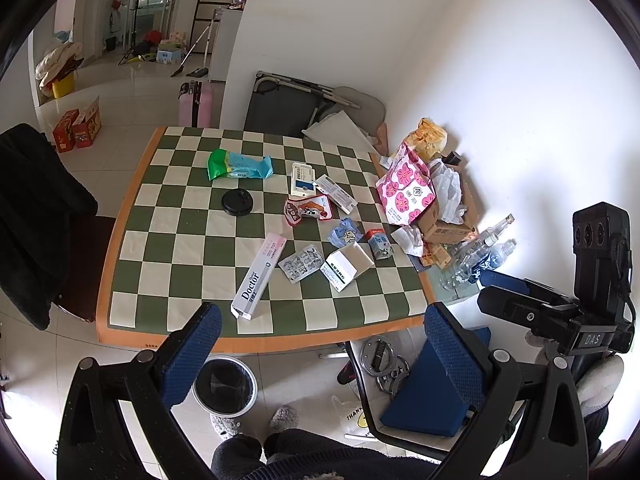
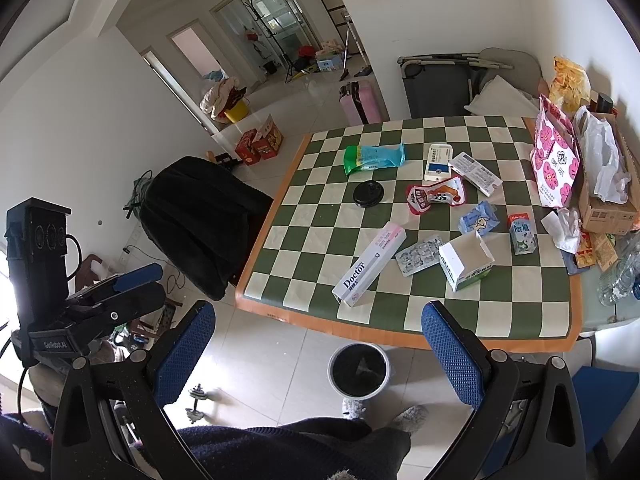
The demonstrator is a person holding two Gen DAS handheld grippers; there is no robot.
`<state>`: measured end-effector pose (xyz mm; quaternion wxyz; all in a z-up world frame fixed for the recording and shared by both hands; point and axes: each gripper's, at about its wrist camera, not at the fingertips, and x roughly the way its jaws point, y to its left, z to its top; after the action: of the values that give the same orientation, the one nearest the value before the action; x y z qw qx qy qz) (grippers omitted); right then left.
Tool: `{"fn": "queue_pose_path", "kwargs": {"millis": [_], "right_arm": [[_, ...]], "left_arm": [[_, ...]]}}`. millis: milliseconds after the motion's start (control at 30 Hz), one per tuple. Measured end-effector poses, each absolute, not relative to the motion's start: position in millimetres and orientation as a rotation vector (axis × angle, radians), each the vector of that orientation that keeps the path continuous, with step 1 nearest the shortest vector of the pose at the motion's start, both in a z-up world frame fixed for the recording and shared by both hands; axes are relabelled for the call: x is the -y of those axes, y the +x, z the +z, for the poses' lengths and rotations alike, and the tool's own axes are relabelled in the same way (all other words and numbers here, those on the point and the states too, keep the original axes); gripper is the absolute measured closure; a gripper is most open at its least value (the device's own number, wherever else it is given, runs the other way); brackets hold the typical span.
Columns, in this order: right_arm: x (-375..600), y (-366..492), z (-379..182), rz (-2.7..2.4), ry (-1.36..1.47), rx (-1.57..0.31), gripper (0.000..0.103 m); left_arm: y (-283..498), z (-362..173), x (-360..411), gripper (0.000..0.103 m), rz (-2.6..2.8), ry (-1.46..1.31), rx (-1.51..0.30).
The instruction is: Collect trash
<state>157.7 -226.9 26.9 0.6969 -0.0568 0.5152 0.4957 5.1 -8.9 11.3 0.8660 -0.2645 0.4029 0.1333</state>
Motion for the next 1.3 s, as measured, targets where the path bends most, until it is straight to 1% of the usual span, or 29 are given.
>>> {"fn": "queue_pose_path", "kwargs": {"millis": [1300], "right_arm": [[221.0, 153.0, 30.3, 1.101, -0.121, -1.147, 0.0]], "left_arm": [[6.5, 12.6, 11.0, 0.0, 0.26, -0.551, -0.843]]}}
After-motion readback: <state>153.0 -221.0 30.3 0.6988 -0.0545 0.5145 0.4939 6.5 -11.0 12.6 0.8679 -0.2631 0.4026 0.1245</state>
